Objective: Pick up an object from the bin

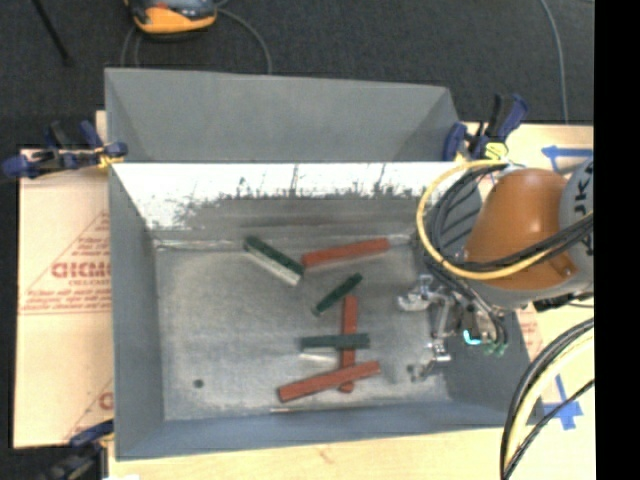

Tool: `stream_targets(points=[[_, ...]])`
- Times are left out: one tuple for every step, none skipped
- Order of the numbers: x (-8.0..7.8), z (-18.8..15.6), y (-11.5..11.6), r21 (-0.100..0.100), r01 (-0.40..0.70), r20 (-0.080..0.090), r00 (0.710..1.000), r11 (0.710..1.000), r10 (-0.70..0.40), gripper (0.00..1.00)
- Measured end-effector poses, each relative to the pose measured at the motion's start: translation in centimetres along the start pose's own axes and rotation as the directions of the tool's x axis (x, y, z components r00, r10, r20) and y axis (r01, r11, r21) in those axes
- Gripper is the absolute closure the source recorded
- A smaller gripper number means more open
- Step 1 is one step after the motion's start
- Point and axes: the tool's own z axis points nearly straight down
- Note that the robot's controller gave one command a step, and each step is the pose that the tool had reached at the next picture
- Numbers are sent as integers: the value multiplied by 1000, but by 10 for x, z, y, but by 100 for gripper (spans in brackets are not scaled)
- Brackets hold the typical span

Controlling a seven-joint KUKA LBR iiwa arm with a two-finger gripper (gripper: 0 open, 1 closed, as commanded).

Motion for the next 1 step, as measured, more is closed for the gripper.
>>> stream_targets(points=[[-1, -3, 0, 1, 3, 6, 1000, 1000, -3, 0]])
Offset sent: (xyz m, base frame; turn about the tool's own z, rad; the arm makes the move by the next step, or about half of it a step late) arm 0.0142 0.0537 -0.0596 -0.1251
